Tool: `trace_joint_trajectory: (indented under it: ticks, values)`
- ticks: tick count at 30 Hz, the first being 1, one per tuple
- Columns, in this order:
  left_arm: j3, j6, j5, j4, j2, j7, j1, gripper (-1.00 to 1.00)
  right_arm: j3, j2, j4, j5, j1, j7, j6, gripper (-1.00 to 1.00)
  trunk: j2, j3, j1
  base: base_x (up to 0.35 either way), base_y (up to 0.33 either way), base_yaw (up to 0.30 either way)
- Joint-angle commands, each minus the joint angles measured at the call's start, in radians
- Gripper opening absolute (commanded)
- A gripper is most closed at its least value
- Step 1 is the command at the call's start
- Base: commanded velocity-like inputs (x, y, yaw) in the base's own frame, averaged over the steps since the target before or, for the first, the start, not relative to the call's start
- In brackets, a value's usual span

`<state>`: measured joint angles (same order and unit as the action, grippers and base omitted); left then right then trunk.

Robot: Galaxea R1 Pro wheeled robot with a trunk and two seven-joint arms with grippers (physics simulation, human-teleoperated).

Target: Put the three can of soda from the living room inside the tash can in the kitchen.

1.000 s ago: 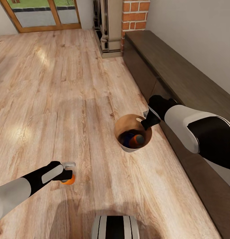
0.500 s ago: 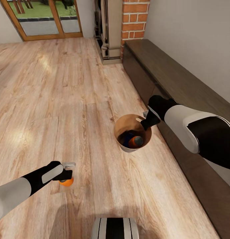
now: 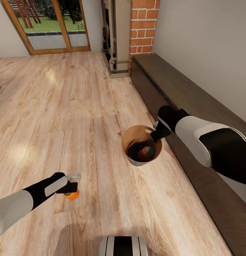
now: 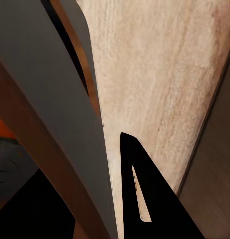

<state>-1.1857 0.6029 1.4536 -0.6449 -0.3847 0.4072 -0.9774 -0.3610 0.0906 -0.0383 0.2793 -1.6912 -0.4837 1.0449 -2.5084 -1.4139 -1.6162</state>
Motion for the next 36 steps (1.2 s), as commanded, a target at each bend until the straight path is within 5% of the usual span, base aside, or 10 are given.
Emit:
trace_joint_trajectory:
  ticks: [1,7,13,18,20,24,27,30,36]
  values:
    - [0.000,0.004,-0.001,0.001,0.000,-0.013,0.000,-1.00,0.022,0.004,0.004,-0.018,0.012,-0.003,0.002,-1.00,0.000,0.004,0.000,0.000,0.000,0.000]
    - [0.000,0.114,-0.001,-0.004,-0.002,-0.037,-0.011,-1.00,0.024,0.025,0.005,-0.073,0.025,-0.004,0.002,-1.00,0.002,0.027,0.003,0.000,0.000,0.000]
    - [0.016,0.302,0.000,-0.006,-0.011,-0.051,-0.104,-1.00,0.026,0.011,0.008,-0.093,0.061,-0.013,0.002,-1.00,0.003,0.050,0.006,0.000,0.000,0.000]
    - [0.157,0.444,-0.001,-0.040,-0.026,-0.050,-0.154,-1.00,0.036,-0.029,0.009,-0.097,0.077,-0.017,0.002,-1.00,0.004,0.070,0.008,0.000,0.000,0.000]
    - [0.195,0.444,0.013,-0.089,-0.071,-0.050,-0.197,-1.00,0.044,-0.041,0.010,-0.097,0.099,-0.018,0.002,-1.00,0.005,0.078,0.009,0.000,0.000,0.000]
    - [0.209,0.444,0.077,-0.229,-0.159,-0.056,-0.219,-1.00,0.047,-0.051,0.011,-0.097,0.132,-0.018,0.002,-1.00,0.006,0.093,0.011,0.000,0.000,0.000]
    - [0.212,0.444,0.158,-0.365,-0.238,-0.076,-0.225,-1.00,0.048,-0.052,0.012,-0.097,0.154,-0.017,0.002,-1.00,0.006,0.105,0.012,0.000,0.000,0.000]
    - [0.213,0.444,0.217,-0.458,-0.283,-0.086,-0.244,-1.00,0.051,-0.051,0.011,-0.098,0.166,-0.017,0.002,-1.00,0.007,0.116,0.014,0.000,0.000,0.000]
    - [0.214,0.444,0.272,-0.644,-0.335,-0.153,-0.315,-1.00,0.072,-0.036,0.012,-0.097,0.198,-0.012,-0.001,-1.00,0.008,0.139,0.016,0.000,0.000,0.000]
